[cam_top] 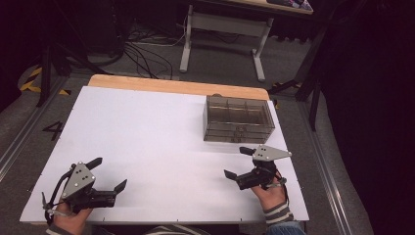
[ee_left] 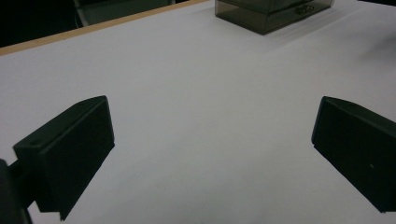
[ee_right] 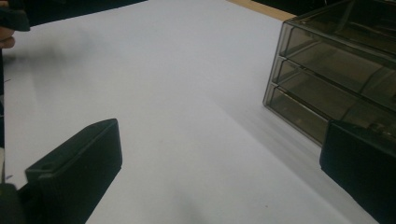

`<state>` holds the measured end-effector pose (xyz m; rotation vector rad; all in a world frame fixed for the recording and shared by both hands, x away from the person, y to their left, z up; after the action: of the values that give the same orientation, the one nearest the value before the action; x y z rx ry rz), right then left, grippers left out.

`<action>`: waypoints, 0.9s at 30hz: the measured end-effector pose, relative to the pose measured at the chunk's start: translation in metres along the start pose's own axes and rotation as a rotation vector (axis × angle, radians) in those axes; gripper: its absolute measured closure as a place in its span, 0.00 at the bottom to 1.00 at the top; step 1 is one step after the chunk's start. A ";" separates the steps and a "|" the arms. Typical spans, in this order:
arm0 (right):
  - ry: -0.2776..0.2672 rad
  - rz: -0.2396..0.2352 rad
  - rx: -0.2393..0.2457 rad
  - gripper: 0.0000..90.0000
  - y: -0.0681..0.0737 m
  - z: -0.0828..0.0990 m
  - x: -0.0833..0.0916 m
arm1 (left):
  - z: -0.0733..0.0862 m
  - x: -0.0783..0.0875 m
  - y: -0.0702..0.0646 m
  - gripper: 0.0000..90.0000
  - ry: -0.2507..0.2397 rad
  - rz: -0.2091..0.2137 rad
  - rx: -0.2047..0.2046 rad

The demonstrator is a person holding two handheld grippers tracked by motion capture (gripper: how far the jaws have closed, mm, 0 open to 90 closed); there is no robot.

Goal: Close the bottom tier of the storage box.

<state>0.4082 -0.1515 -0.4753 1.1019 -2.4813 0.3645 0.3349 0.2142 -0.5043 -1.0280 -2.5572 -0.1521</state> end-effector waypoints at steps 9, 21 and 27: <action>-0.038 -0.030 0.025 0.00 0.013 0.015 -0.001 | 0.000 -0.001 0.000 0.00 0.001 -0.004 -0.011; -0.004 -0.023 0.034 0.00 0.020 0.039 -0.008 | 0.002 -0.004 0.000 0.00 0.014 0.000 -0.021; 0.000 -0.028 0.023 0.00 0.023 0.047 -0.010 | 0.004 -0.006 0.000 0.00 0.023 -0.009 -0.026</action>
<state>0.3846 -0.1484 -0.5231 1.1443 -2.4647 0.3857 0.3373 0.2114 -0.5099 -1.0184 -2.5453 -0.1986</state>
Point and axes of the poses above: each handheld gripper's, and its own axes: x roughly backward along the jaws, z roughly out of its underside, y roughly to its left, the point moved 9 cm from there along -x, roughly forward along the jaws, and after that the axes turned 10 degrees about z, right-handed, at the moved point
